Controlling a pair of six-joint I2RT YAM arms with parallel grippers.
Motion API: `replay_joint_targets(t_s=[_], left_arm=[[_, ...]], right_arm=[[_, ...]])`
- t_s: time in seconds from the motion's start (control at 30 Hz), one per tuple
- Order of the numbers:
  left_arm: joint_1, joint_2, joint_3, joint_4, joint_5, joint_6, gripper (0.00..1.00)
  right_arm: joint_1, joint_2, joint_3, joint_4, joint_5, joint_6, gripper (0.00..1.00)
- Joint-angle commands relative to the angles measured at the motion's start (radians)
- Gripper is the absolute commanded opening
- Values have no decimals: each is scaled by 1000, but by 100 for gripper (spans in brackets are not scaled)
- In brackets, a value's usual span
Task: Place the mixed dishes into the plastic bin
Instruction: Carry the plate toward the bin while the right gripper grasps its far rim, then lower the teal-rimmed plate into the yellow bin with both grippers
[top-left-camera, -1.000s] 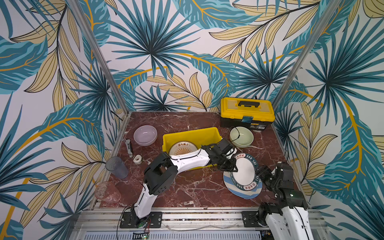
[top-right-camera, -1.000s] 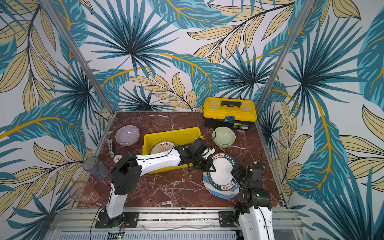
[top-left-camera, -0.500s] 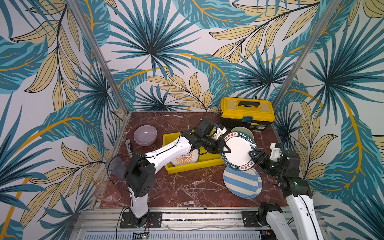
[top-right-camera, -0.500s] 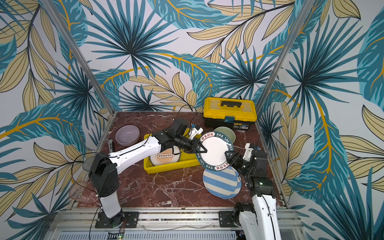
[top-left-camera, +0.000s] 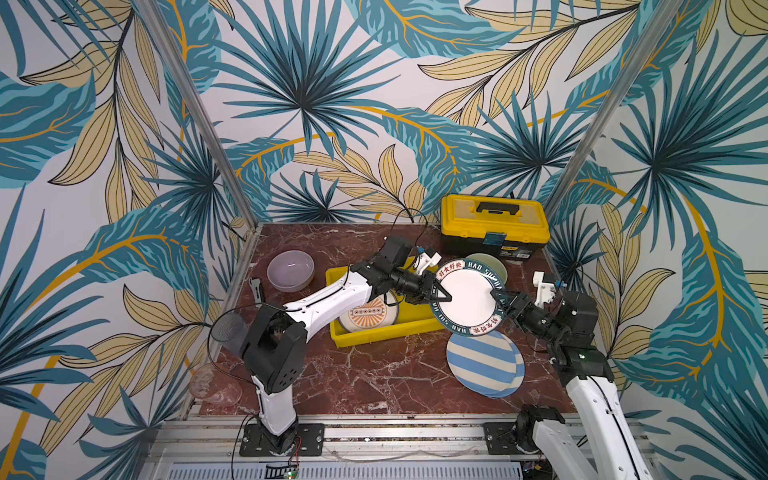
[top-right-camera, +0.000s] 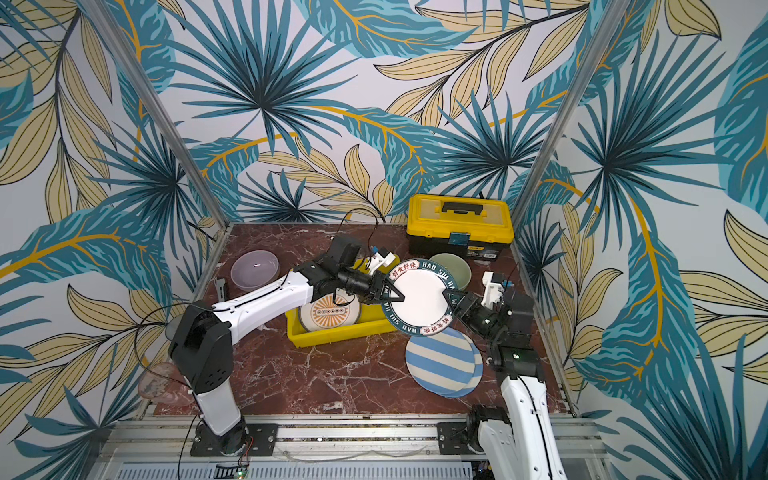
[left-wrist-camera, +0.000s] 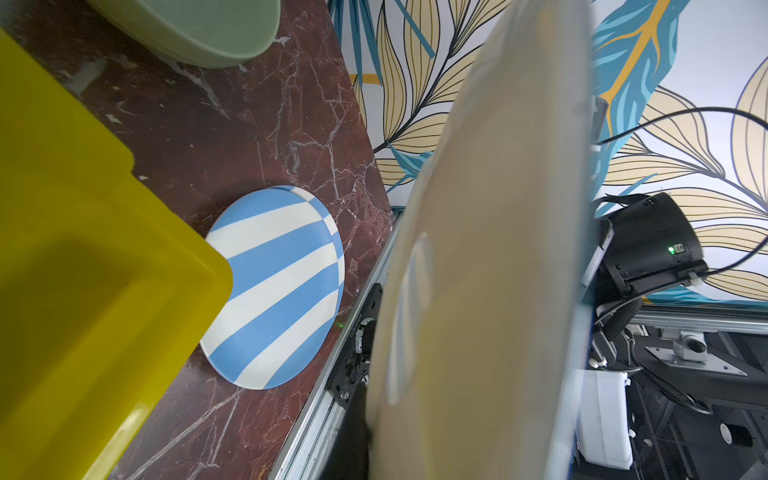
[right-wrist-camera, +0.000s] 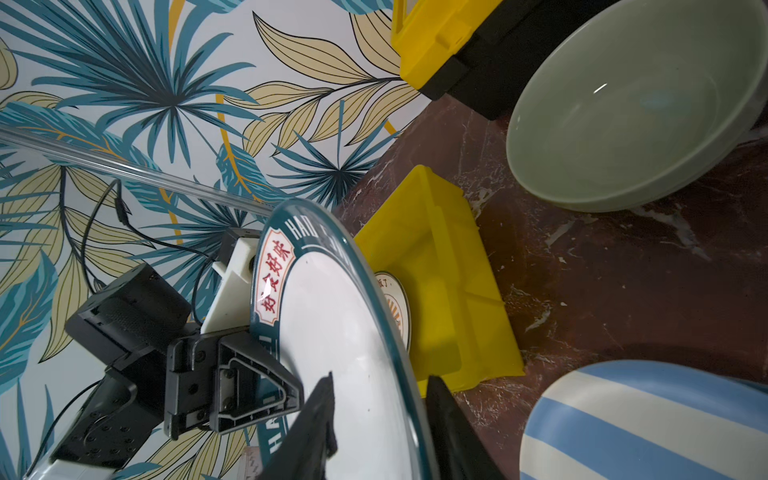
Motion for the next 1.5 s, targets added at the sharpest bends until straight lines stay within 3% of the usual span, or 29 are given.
replay_joint_targets(t_s=[0.0, 0.27, 0.4, 0.47, 0.63, 0.77, 1.03, 1.47], left_arm=[[0, -51, -7, 57, 58, 6, 10], [16, -67, -27, 68, 34, -11, 12], [36, -103, -66, 68, -14, -20, 28], [47, -126, -92, 67, -41, -24, 44], [81, -196, -158, 68, -103, -33, 57], [112, -246, -195, 20, -197, -15, 62], [161, -367, -196, -303, -549, 135, 65], [313, -586, -372, -337, -673, 108, 67]], right_arm=[[8, 14, 1, 84, -55, 18, 32], [12, 34, 10, 55, -56, 1, 16], [15, 53, 36, 36, -43, -1, 8], [21, 65, 48, 36, -42, 0, 6], [51, 74, 72, 24, -9, -7, 1], [81, 97, 110, -29, 46, -37, 0], [180, 185, 190, -123, 187, -107, 0], [436, 519, 391, -58, 333, -174, 0]])
